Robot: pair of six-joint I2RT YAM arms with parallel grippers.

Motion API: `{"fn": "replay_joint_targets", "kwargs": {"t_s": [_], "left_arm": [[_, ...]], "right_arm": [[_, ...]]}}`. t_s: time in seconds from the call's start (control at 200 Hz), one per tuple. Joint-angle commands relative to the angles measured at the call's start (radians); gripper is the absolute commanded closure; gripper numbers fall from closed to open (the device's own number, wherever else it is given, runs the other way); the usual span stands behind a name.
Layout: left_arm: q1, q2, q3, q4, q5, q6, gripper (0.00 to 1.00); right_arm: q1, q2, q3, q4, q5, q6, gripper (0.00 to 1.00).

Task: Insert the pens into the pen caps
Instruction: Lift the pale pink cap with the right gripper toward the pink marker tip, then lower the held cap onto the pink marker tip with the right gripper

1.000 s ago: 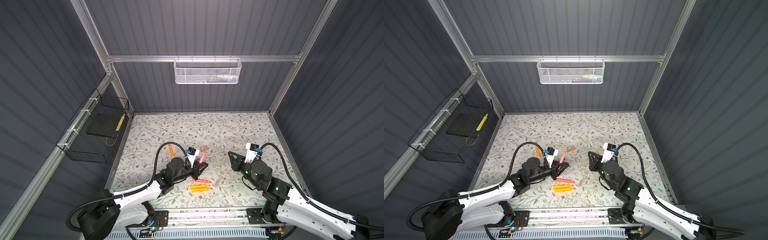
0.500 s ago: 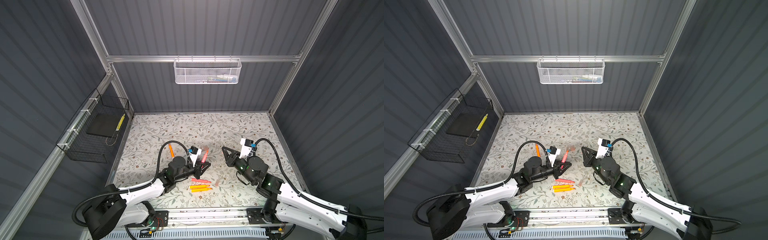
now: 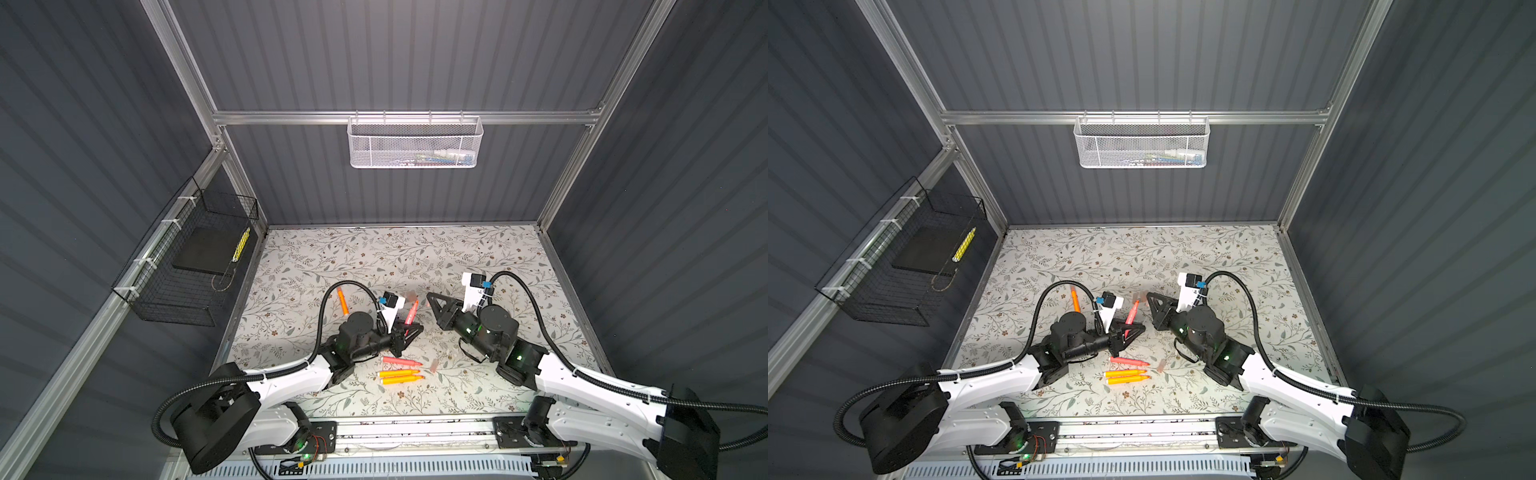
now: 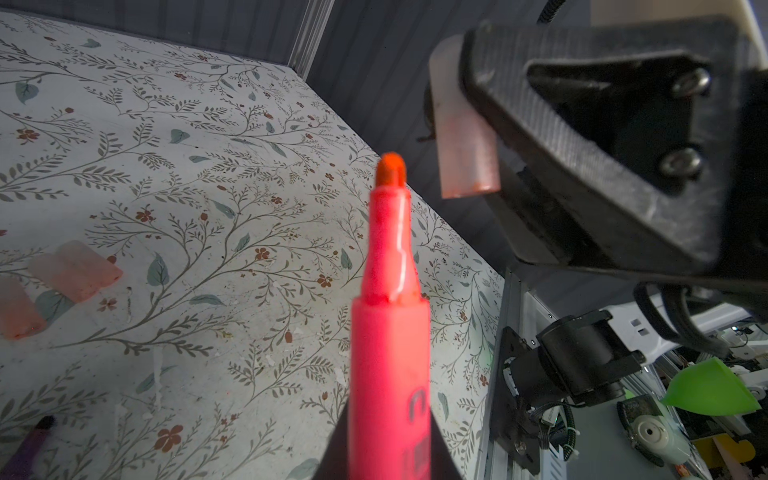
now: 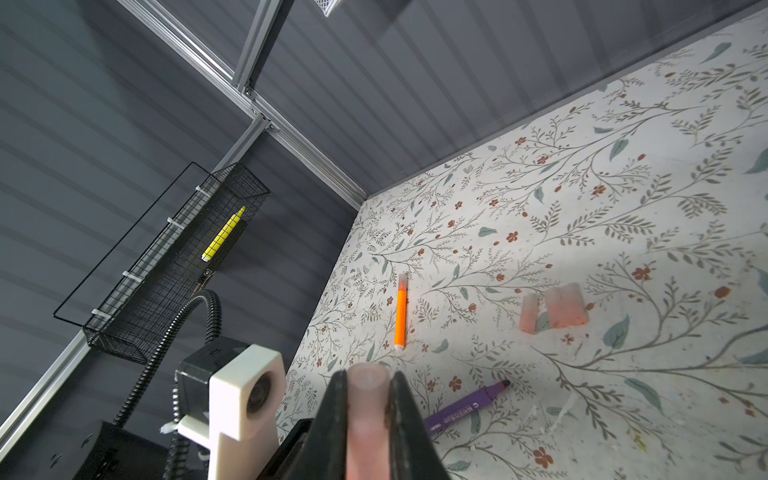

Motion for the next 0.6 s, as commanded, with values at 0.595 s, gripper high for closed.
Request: {"fn": "replay_joint_targets", "kwargs": {"t_s": [0.595], "left_arm": [[-0.007, 0.022, 0.042, 0.032, 0.016, -0.010, 1.00]], "right_arm": [[-0.001, 0.132, 0.070, 0.161, 0.016, 0.008, 1.00]]}}
